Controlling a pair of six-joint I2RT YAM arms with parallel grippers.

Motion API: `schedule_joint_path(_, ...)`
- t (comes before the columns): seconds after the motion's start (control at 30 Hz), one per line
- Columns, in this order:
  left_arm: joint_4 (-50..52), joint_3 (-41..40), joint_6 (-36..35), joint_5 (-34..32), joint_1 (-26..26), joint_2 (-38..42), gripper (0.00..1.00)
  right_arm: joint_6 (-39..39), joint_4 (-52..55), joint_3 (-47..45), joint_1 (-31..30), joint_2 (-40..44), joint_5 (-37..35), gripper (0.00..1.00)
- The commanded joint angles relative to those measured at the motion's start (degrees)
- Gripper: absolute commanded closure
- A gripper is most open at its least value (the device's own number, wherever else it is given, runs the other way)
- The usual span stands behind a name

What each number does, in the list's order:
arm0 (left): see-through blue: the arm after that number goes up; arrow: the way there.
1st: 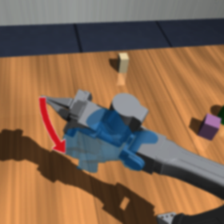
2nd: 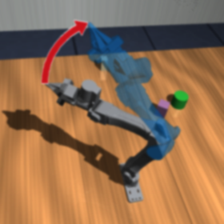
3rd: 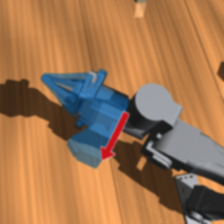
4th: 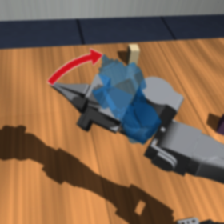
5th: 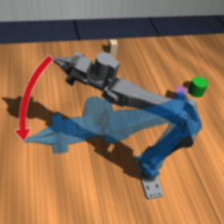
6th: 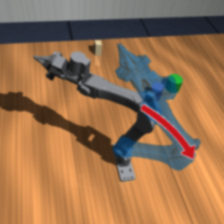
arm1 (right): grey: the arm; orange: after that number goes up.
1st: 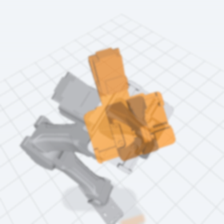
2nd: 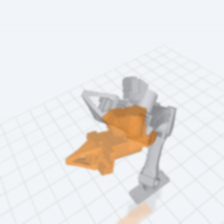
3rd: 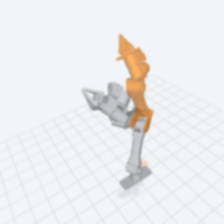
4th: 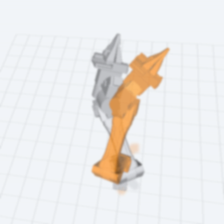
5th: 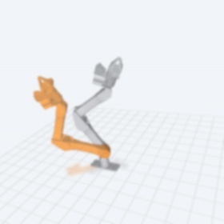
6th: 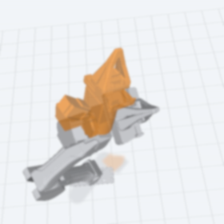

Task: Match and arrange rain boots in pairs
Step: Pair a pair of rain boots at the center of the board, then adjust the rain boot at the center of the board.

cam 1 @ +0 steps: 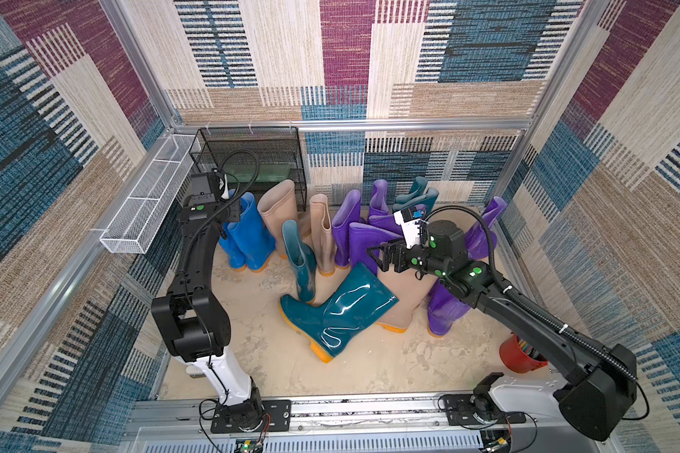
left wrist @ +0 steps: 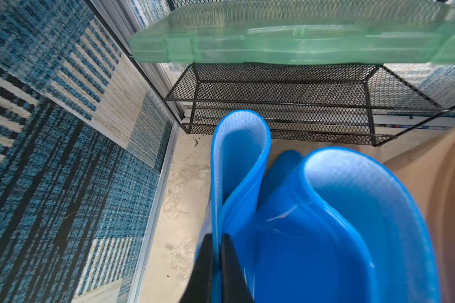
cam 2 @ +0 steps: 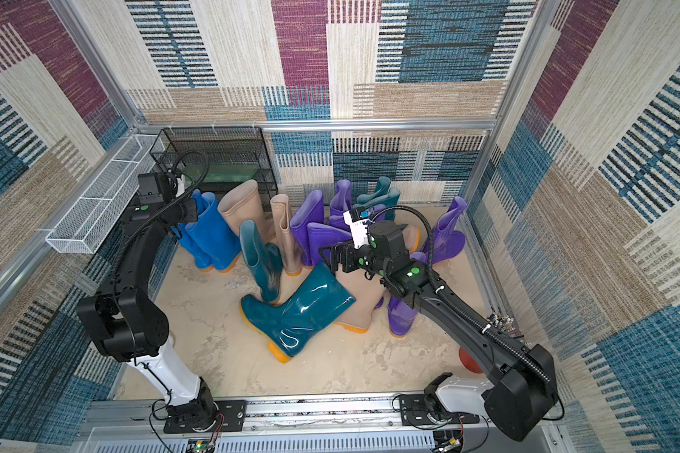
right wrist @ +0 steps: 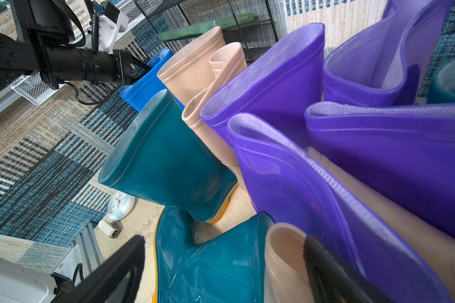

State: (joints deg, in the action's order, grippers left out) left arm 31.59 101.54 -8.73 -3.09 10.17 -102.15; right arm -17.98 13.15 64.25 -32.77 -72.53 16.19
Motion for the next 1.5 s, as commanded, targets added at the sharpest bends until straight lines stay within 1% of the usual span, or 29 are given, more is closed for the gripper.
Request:
schedule_joint_path(0.0, -4.10, -0.63, 1.87, -0.71, -0.07, 2.33, 0.68, 0.97, 0.86, 0.99, -0.06, 0.76, -1.22, 0.03)
schedule_joint_path(0.03, -3.56, -0.41, 2.68, -1.28, -0.07, 2.98, 0.52, 1.09, 1.27, 1.34, -0.13, 1.02, -1.45, 0.03)
schedule_joint_path(0.07, -2.42, 0.36, 3.77, -1.62, -0.07, 3.70, 0.41, 1.11, 1.84, 1.77, -0.29, 1.37, -1.88, 0.03)
schedule_joint_path(0.1, -1.35, 0.88, 5.02, -1.95, -0.07, 4.53, 0.33, 1.30, 2.35, 2.10, -0.49, 1.76, -2.54, 0.03)
schedule_joint_path(0.17, -0.16, 1.40, 7.39, -2.55, -0.07, 6.53, 0.21, 1.78, 2.67, 2.36, -0.89, 2.58, -3.31, 0.03)
schedule_joint_path(0.2, 0.77, 1.74, 8.73, -3.14, -0.15, 7.76, 0.17, 1.94, 2.90, 2.48, -1.13, 3.15, -3.87, 0.03)
schedule_joint_path(0.27, 2.16, 2.03, 10.56, -1.55, -0.32, 10.77, 0.13, 1.99, 3.56, 2.86, -1.80, 3.84, -5.19, 0.03)
schedule_joint_path(0.33, 3.06, 1.68, 12.18, -0.23, -1.43, 14.26, 0.12, 2.01, 4.43, 2.94, -2.65, 4.71, -6.76, 0.03)
schedule_joint_path(0.37, 4.41, 1.86, 13.66, -0.61, -2.62, 16.01, 0.12, 1.70, 4.97, 2.95, -3.20, 5.06, -7.54, 0.03)
schedule_joint_path(0.4, 5.60, 1.74, 14.42, 0.42, -4.22, 17.86, 0.12, 1.44, 5.53, 2.86, -3.85, 5.48, -8.44, 0.03)
schedule_joint_path(0.47, 8.07, 0.63, 15.40, -0.42, -8.90, 21.17, 0.13, 0.71, 6.24, 2.30, -5.56, 6.29, -10.42, 0.02)
schedule_joint_path(0.53, 9.17, -2.64, 16.44, 0.42, -14.65, 24.49, 0.13, -0.31, 7.39, 1.47, -7.86, 6.99, -13.20, 0.02)
schedule_joint_path(0.6, 10.42, -7.70, 18.88, 1.74, -20.48, 28.00, 0.15, -2.43, 9.29, 0.14, -10.53, 7.98, -17.07, 0.02)
schedule_joint_path(0.7, 10.41, -17.19, 23.89, 0.65, -28.54, 35.03, 0.17, -8.69, 11.66, -3.62, -14.31, 10.62, -23.97, 0.04)
schedule_joint_path(0.77, 8.00, -24.70, 26.88, -1.26, -34.11, 39.92, 0.18, -13.12, 11.76, -7.20, -17.22, 13.49, -28.21, 0.04)
schedule_joint_path(0.87, 4.84, -33.81, 30.35, -4.14, -40.39, 45.77, 0.19, -21.01, 9.04, -13.87, -21.60, 19.07, -32.84, 0.03)
schedule_joint_path(0.97, 3.95, -38.83, 32.02, -4.77, -42.32, 49.60, 0.19, -28.92, 2.77, -22.83, -24.41, 23.41, -33.75, 0.01)
schedule_joint_path(1.03, 4.52, -40.29, 32.15, -5.60, -42.32, 52.50, 0.19, -31.28, -1.01, -26.74, -26.10, 25.00, -34.42, 0.01)
schedule_joint_path(1.13, 4.09, -42.82, 31.77, -9.55, -42.34, 57.83, 0.17, -33.17, -4.35, -30.28, -26.58, 24.77, -35.37, 0.03)
schedule_joint_path(1.17, 3.65, -44.28, 32.39, -12.79, -42.30, 59.75, 0.17, -33.26, -6.07, -31.11, -26.50, 24.10, -35.07, 0.04)
schedule_joint_path(1.23, 3.63, -47.38, 36.35, -17.63, -42.34, 63.29, 0.17, -34.60, -8.39, -31.64, -26.40, 22.01, -35.61, 0.05)
schedule_joint_path(1.33, 3.22, -50.34, 37.42, -18.95, -42.34, 67.33, 0.17, -38.12, -6.86, -30.39, -24.97, 18.39, -37.18, 0.05)
schedule_joint_path(1.47, 5.24, -49.69, 37.18, -19.13, -42.30, 67.77, 0.17, -35.92, -11.90, -30.16, -22.90, 14.39, -33.15, 0.05)
